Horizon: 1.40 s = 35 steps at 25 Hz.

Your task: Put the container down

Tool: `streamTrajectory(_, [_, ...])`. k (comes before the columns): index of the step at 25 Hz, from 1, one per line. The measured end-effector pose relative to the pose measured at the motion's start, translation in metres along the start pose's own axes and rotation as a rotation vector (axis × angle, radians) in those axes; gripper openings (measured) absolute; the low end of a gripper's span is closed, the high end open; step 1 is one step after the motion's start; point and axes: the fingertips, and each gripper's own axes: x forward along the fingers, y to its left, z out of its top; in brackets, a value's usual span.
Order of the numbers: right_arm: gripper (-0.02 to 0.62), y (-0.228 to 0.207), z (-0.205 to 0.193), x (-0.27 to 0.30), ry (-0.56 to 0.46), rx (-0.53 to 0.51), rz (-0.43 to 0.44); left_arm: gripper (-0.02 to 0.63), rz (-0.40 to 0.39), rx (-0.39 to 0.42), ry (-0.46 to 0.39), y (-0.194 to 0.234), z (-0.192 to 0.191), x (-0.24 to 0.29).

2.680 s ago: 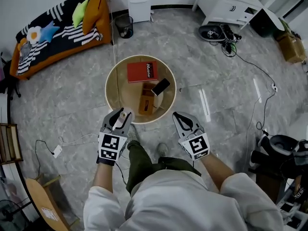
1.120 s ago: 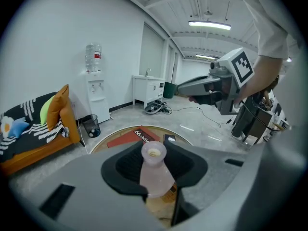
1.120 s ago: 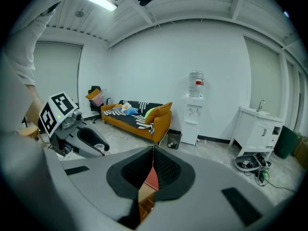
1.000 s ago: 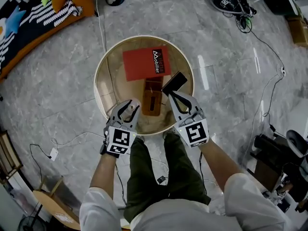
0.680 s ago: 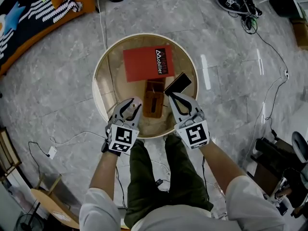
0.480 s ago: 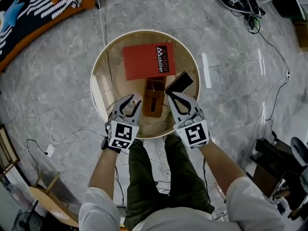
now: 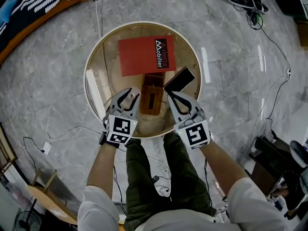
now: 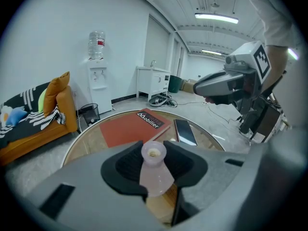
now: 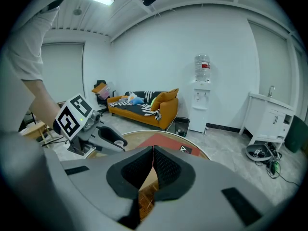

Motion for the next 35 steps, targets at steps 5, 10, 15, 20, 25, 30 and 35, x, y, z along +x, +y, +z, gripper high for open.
streamTrajectory(5, [0.023, 0.000, -0.010, 0.004, -0.003, -0.012, 0.005, 0.135, -0.004, 0.002, 0.008, 0.000, -0.008, 0.009])
streamTrajectory(10, [0.023, 0.006, -0.022, 0.007, 0.058, 0.042, 0.003, 0.135, -0.007, -0.002, 0.014, 0.000, -0.017, 0.016])
streamTrajectory(15, [0.023, 0.007, -0.024, 0.012, 0.023, 0.010, 0.011, 0.135, -0.011, -0.004, 0.015, -0.001, -0.023, 0.021])
streamTrajectory(20, [0.023, 0.008, -0.031, 0.014, 0.041, 0.025, 0.012, 0.135, -0.011, -0.003, 0.019, -0.001, -0.029, 0.028])
streamTrajectory(25, [0.023, 0.009, -0.035, 0.017, 0.029, 0.008, 0.015, 0.135, -0.016, 0.004, 0.023, -0.004, -0.035, 0.031])
streamTrajectory(30, [0.023, 0.008, -0.039, 0.017, 0.058, 0.031, 0.013, 0.135, -0.018, 0.004, 0.023, -0.005, -0.040, 0.033])
streamTrajectory(35, [0.023, 0.005, -0.041, 0.021, 0.042, 0.017, 0.014, 0.135, -0.014, 0.009, 0.012, -0.005, -0.038, 0.035])
